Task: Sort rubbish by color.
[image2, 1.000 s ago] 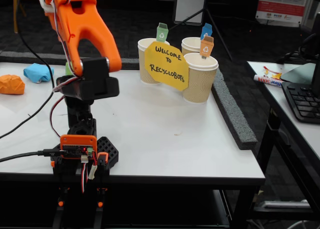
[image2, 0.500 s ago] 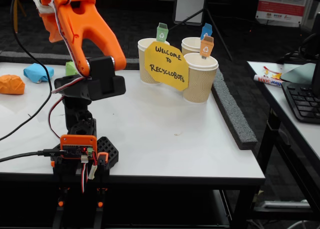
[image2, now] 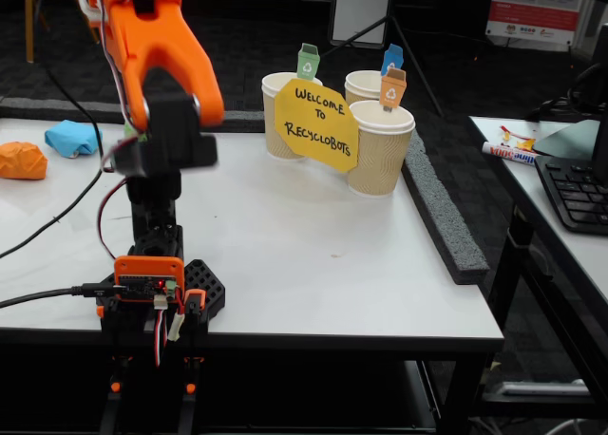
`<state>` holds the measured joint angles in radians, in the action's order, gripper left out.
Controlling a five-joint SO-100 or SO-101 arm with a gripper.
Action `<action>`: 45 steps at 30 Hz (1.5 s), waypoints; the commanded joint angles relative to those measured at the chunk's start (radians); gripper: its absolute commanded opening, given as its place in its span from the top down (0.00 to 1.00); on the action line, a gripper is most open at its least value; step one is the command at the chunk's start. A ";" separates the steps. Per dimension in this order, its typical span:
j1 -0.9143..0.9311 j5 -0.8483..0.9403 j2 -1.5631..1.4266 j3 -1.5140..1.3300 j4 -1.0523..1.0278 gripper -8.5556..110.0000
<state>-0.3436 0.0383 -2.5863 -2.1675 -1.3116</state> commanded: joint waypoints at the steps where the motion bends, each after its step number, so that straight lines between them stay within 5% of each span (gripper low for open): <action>1: 0.087 0.021 0.175 0.026 0.130 0.87; 15: 0.153 0.023 0.785 0.282 0.284 0.81; 45: 0.104 0.023 1.347 0.799 0.247 0.62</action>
<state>-0.2117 0.0383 -1.2226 -1.5079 -1.0630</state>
